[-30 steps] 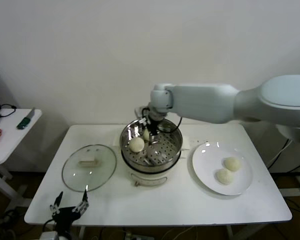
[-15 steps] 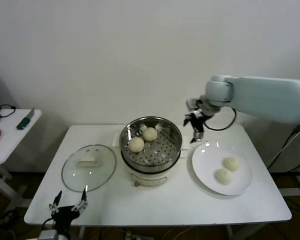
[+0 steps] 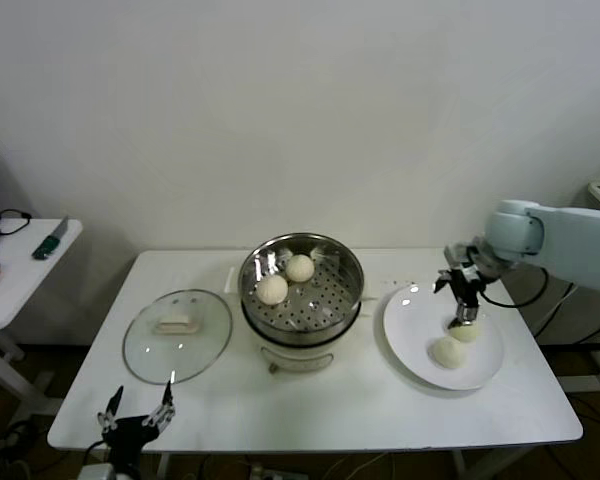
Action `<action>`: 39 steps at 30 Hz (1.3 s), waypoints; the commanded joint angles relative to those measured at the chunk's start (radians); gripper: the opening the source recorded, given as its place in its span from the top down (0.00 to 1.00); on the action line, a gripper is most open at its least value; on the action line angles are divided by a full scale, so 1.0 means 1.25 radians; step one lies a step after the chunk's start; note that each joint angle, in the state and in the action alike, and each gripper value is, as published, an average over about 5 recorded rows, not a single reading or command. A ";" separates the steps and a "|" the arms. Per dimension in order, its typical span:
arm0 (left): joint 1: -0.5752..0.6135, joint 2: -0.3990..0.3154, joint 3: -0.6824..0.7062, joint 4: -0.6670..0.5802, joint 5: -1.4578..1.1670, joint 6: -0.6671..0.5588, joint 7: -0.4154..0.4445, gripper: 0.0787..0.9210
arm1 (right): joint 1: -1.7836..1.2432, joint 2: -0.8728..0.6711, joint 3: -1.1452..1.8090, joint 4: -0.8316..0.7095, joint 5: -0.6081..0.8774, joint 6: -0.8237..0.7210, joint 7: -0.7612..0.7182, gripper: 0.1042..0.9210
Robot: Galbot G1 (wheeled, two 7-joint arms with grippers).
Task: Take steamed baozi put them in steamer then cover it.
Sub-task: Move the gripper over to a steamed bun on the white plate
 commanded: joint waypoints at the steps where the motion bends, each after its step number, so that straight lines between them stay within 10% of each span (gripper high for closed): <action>1: 0.002 -0.001 0.001 0.001 0.001 -0.001 -0.003 0.12 | -0.130 -0.058 0.034 -0.009 -0.086 -0.003 0.010 0.12; 39: 0.003 0.002 0.001 0.006 0.001 -0.007 -0.005 0.12 | -0.348 0.013 0.218 -0.128 -0.194 -0.035 0.053 0.12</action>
